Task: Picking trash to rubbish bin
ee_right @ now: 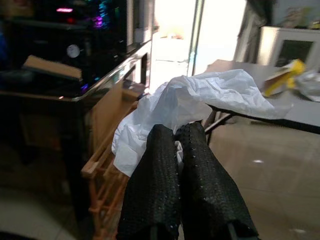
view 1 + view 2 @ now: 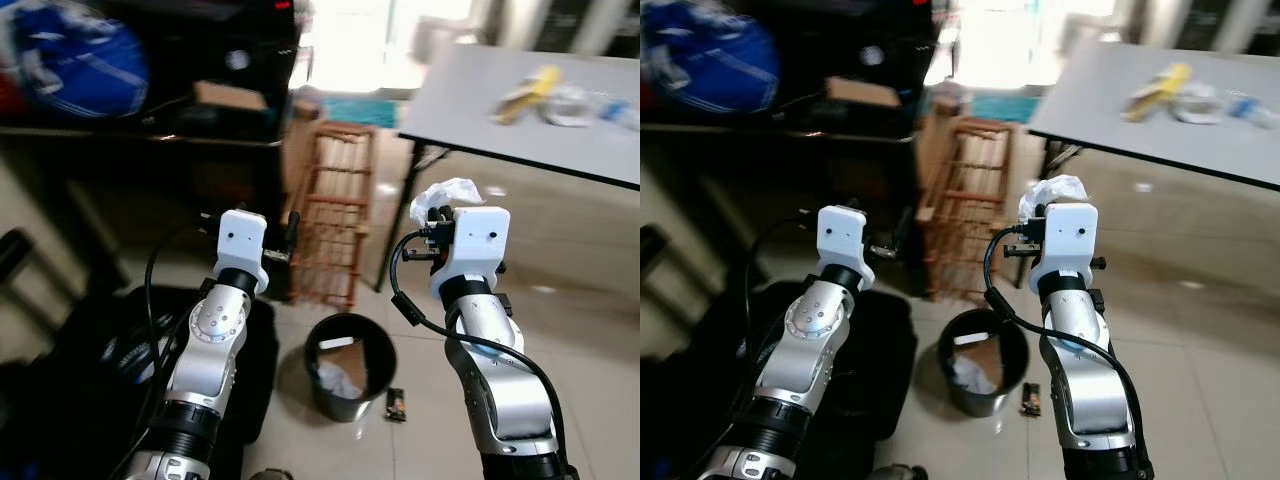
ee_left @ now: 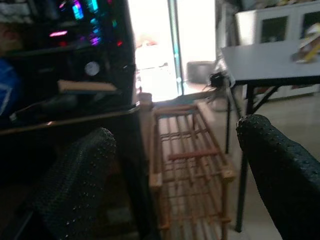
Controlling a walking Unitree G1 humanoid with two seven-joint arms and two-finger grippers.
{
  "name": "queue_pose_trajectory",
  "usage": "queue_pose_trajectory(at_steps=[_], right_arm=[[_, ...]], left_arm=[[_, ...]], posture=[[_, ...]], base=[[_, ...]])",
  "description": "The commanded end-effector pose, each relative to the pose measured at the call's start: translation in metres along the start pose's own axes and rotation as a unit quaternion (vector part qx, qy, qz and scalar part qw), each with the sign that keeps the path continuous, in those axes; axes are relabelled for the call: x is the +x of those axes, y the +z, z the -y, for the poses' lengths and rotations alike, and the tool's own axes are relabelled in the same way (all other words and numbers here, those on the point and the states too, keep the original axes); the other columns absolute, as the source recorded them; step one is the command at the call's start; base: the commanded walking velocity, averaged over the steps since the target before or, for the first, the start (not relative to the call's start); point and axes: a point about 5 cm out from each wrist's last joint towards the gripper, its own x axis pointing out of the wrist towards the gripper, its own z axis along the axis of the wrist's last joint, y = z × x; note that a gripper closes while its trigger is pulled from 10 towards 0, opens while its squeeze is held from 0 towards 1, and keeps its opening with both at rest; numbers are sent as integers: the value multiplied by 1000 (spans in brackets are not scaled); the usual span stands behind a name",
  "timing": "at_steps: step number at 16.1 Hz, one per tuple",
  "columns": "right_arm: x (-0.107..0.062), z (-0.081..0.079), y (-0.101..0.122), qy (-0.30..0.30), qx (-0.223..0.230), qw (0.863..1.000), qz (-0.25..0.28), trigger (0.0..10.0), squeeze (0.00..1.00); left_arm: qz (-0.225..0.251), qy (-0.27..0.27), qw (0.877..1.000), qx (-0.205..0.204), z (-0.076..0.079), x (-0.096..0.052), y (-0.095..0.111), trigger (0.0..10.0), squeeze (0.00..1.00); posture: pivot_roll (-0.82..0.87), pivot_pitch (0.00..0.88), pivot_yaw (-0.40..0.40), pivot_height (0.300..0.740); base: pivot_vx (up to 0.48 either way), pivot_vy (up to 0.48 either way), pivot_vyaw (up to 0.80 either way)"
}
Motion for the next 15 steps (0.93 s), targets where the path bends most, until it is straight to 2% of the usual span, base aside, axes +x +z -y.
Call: queue_pose_trajectory(at_steps=[1, 3, 9, 10, 13, 14, 15], right_arm=[[-1, 2, -1, -3, -2, 1000, -3, 10000, 0], [-1, 1, -2, -1, -2, 1000, -4, 10000, 8], [-2, -1, -7, -5, -3, 1000, -12, 10000, 0], [1, 1, -11, -12, -5, 1000, -20, 10000, 0], [4, 3, -14, -19, -3, 999, -27, 10000, 0], [6, 6, -17, -27, -3, 999, -34, 10000, 0], [7, 6, -19, -28, -3, 999, -39, 10000, 0]], left_arm=[[5, -9, 1000, 0, 3, 0, 2, 10000, 0], [3, -10, 1000, 0, 3, -1, 1, 10000, 0], [-10, -36, 999, 0, 10, -6, -4, 10000, 0], [-26, -51, 998, 2, 11, -13, -9, 10000, 0], [-37, -58, 998, 6, 10, -21, -14, 10000, 0], [-51, -65, 997, 8, 9, -31, -19, 10000, 0], [-57, -69, 996, 8, 9, -36, -21, 10000, 0]], posture=[[-31, 46, 18, 740], [-30, 51, 19, 740], [-22, 85, 31, 740], [-14, 120, 38, 740], [-7, 153, 46, 740], [6, 203, 56, 740], [7, 207, 56, 740]], base=[[0, 0, 800], [0, 0, 616], [0, 0, 0], [0, 0, 0], [0, 0, 0], [0, 0, 0], [0, 0, 0]])
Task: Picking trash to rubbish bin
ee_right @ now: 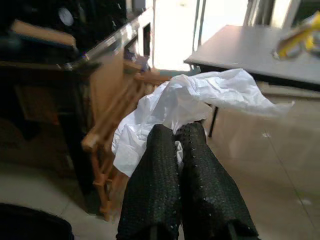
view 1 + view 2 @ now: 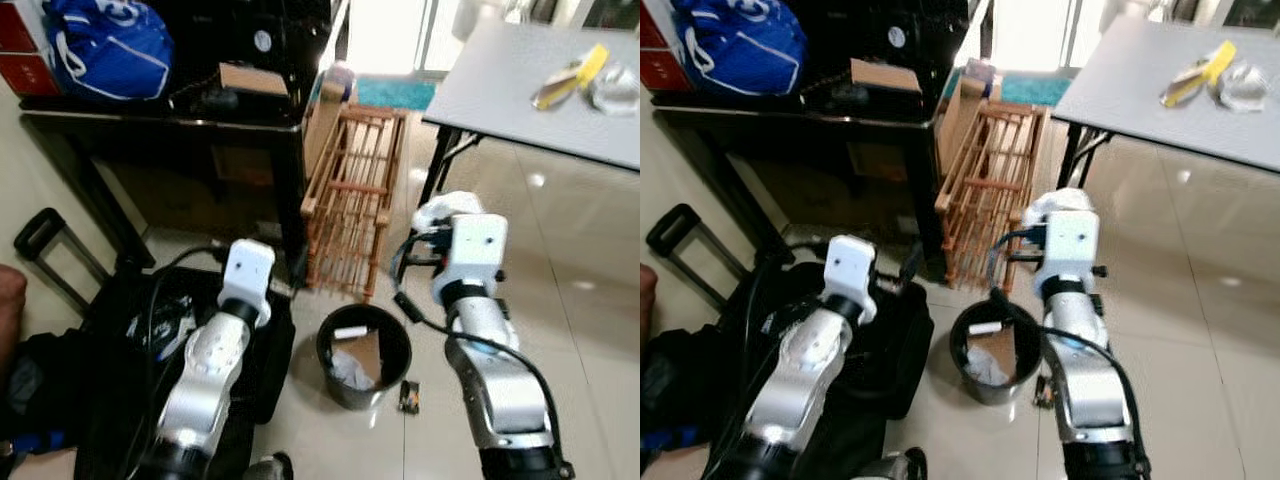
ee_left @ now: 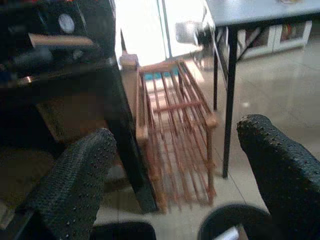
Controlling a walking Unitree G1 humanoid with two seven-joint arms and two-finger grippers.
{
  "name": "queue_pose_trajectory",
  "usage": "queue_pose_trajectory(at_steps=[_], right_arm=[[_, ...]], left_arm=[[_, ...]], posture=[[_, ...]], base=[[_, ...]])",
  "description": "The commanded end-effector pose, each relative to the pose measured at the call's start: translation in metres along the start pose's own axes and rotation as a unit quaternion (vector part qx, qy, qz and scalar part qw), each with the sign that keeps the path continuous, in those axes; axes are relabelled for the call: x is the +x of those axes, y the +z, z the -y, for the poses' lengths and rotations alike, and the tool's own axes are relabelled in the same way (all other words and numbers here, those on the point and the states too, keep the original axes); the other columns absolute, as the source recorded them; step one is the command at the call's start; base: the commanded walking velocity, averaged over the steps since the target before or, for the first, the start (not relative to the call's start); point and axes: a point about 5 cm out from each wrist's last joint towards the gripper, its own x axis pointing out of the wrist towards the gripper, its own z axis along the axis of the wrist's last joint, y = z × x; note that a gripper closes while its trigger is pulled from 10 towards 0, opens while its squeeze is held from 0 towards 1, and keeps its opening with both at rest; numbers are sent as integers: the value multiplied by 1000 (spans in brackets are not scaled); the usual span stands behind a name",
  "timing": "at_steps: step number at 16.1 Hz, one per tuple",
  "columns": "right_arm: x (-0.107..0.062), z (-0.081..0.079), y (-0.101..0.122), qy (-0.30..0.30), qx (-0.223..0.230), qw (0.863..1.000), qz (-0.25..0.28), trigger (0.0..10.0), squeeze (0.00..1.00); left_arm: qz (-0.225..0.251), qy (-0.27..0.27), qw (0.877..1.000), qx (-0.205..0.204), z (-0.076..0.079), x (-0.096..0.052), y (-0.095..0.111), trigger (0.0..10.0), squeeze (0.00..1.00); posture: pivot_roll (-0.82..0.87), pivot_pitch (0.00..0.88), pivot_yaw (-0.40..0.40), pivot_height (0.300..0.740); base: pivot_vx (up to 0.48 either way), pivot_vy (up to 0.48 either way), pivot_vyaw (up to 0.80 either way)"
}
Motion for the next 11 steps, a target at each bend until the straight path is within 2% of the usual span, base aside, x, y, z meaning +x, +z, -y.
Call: queue_pose_trajectory(at_steps=[1, 6, 11], right_arm=[[2, 0, -6, -9, -4, 1000, -12, 10000, 0], [-4, -8, -38, -16, 11, 996, -85, 10000, 0], [-6, -10, -62, -20, 1, 989, -143, 10000, 0]], left_arm=[[-15, -16, 1000, 2, 0, -9, -4, 10000, 0], [-57, -13, 998, 9, -12, -37, -19, 10000, 0], [-55, -44, 997, -10, -2, -48, -13, 10000, 0]], posture=[[17, 232, 59, 740], [70, 291, 56, 740], [99, 301, 58, 740]], base=[[0, 0, 0], [0, 0, 0], [0, 0, 0]])
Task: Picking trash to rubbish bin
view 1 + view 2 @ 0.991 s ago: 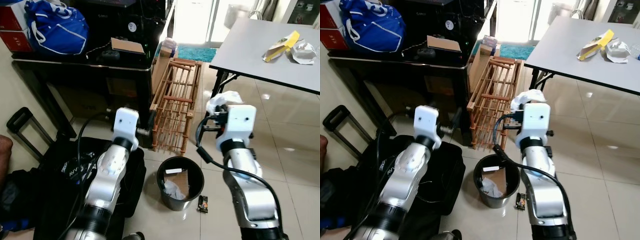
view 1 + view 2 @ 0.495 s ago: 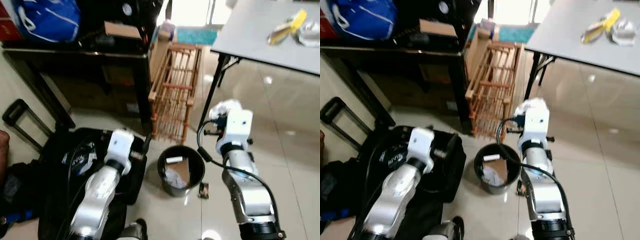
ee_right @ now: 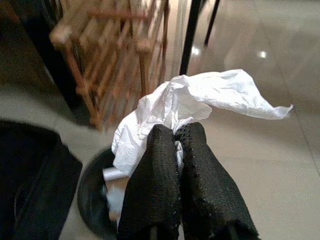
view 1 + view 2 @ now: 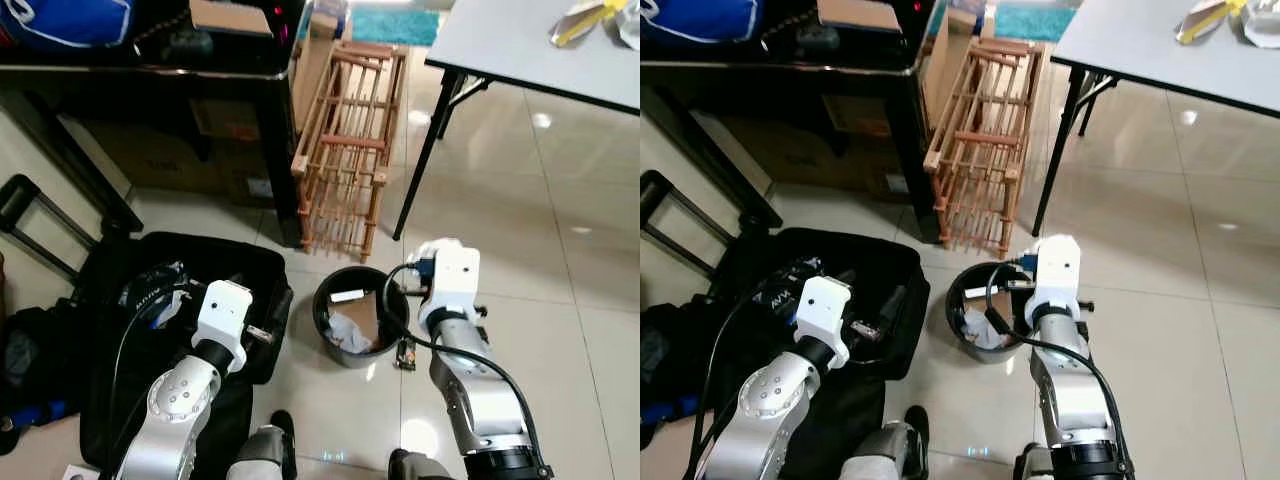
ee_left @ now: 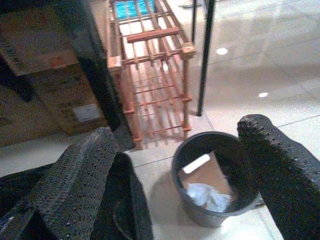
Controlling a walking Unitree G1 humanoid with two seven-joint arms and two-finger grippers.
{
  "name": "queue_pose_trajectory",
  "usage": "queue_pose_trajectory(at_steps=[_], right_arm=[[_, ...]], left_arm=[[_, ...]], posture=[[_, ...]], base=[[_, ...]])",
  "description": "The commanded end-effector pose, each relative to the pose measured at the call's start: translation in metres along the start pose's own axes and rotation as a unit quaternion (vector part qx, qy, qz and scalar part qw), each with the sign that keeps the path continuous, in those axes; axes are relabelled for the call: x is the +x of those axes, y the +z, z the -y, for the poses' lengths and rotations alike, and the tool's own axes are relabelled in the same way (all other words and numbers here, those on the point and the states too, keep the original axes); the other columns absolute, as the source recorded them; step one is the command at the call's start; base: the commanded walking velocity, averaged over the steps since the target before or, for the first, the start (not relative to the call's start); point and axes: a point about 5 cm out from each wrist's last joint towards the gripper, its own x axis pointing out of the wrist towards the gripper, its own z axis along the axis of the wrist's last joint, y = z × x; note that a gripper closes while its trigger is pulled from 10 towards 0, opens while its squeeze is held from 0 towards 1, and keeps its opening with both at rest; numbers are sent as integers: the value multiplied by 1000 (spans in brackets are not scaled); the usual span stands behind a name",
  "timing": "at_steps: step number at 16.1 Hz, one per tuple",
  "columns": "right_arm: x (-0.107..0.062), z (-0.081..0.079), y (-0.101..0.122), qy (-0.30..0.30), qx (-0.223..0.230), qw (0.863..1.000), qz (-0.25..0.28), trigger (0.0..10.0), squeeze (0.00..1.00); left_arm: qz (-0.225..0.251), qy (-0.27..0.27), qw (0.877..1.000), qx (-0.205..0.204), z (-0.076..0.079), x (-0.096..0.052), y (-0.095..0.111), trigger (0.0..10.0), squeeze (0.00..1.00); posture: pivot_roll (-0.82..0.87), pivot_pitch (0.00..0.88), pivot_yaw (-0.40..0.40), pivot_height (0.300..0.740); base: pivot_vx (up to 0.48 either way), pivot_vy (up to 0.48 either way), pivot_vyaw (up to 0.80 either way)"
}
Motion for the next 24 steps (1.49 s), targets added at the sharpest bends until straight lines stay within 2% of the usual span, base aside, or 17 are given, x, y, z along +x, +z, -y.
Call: queue_pose_trajectory(at_steps=[1, 5, 15, 24], right_arm=[[-1, 0, -9, -8, -6, 1000, -25, 10000, 0], [-1, 1, -13, -13, -5, 1000, -28, 10000, 0], [3, 2, -5, -14, -10, 1000, -6, 10000, 0], [4, 3, -5, -12, -18, 1000, -5, 10000, 0]], left_arm=[[-4, -12, 1000, -2, 3, -3, 0, 10000, 0], [4, -28, 1000, -5, 5, 1, 4, 10000, 0], [10, -40, 999, -6, 10, 13, 7, 10000, 0], [7, -35, 999, -7, 11, 15, 4, 10000, 0]], posture=[[97, 298, 61, 740], [86, 284, 65, 740], [63, 247, 60, 740], [58, 244, 51, 740]], base=[[0, 0, 0], [147, 0, 0], [461, 0, 0], [0, 0, 0]])
